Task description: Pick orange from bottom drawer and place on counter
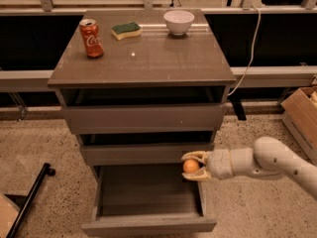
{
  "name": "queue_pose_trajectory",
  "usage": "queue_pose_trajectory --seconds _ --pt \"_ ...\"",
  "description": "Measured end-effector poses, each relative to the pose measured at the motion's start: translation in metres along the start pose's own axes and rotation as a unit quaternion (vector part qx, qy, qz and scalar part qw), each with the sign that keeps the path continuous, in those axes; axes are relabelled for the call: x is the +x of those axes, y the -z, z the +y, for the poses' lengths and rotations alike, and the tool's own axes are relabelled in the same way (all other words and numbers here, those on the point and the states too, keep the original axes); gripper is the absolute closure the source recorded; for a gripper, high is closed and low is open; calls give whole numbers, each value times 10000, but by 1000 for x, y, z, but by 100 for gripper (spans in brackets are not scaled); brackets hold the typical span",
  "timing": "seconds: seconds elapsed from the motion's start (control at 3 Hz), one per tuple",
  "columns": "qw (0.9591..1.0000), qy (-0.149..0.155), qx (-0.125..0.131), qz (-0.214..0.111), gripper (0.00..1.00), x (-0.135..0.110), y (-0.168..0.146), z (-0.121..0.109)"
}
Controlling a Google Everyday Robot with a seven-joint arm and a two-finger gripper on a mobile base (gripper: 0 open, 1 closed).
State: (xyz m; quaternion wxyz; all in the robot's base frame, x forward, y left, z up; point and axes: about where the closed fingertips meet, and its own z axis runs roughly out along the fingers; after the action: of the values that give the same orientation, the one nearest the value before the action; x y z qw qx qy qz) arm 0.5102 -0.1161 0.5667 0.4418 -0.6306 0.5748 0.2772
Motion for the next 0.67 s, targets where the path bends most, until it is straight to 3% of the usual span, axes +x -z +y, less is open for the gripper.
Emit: queue_pose_trajectory --seconds 0.33,0.67 --pt "9960 674 548 226 100 -57 40 -35" --pt "9821 1470 1093 428 100 -105 64 -66"
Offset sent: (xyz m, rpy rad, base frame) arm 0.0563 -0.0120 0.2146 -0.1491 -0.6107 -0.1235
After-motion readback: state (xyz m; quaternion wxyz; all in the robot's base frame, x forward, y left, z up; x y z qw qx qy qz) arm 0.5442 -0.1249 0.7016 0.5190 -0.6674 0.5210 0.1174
